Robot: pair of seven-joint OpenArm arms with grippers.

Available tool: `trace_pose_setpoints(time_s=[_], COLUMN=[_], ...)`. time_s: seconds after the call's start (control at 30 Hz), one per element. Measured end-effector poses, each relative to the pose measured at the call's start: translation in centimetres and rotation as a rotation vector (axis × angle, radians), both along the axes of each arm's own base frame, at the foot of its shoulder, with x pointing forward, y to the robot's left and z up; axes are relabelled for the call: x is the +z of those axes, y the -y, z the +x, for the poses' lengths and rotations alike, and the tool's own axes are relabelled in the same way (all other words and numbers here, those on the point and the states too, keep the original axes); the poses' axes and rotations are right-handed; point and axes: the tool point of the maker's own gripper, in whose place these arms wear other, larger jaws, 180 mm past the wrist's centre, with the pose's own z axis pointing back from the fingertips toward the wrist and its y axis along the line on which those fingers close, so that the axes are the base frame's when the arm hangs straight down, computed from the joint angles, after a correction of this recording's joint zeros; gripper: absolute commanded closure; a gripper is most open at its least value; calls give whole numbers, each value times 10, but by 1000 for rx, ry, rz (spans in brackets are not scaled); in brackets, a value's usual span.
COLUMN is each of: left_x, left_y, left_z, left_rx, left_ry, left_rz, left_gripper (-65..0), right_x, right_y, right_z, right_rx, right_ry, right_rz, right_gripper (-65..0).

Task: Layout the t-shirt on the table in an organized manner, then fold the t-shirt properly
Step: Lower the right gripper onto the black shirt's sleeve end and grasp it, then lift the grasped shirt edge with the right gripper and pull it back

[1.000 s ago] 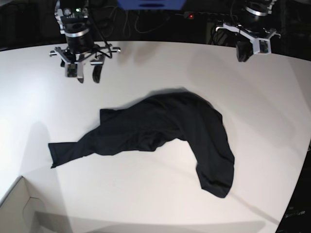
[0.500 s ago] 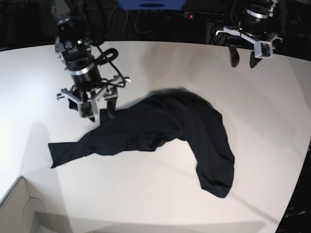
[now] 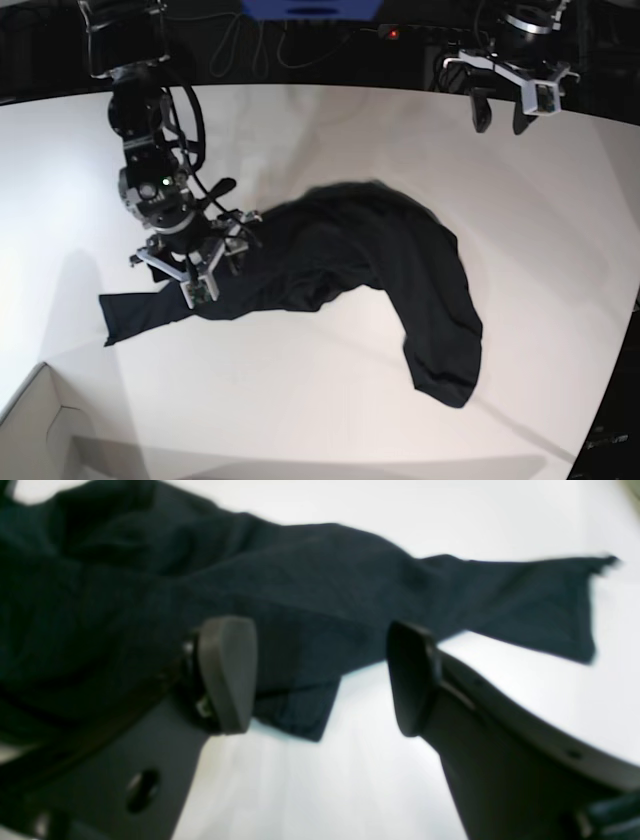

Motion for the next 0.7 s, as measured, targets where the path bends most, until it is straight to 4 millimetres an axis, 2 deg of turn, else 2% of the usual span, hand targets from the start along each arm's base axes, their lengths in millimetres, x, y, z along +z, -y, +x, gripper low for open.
trace_pose_setpoints(time_s=[0.13, 0.23, 0.33, 0.53, 0.6, 0.7], left_x=[0, 0, 1, 2, 2, 2], left_y=[0, 3, -3, -2, -2, -2], left_z=[1, 0, 1, 5, 4, 4], left_rx=[4, 29, 48, 58, 58, 59], left_ry=[3, 5, 11, 25, 23, 23], left_rz=[-3, -22, -12, -22, -22, -22], left_gripper=[-321, -321, -321, -321, -321, -321], right_x=[-2, -11, -24, -29, -31, -34], right_y=[11, 14, 21, 24, 25, 24], right_z=[14, 21, 23, 25, 23, 20], right_rx=[-6, -13, -22, -29, -29, -28], right_ry=[-6, -30, -72, -87, -90, -96], right_rz=[-27, -32, -45, -50, -50, -48], right_gripper=[-415, -415, -413, -404, -359, -252])
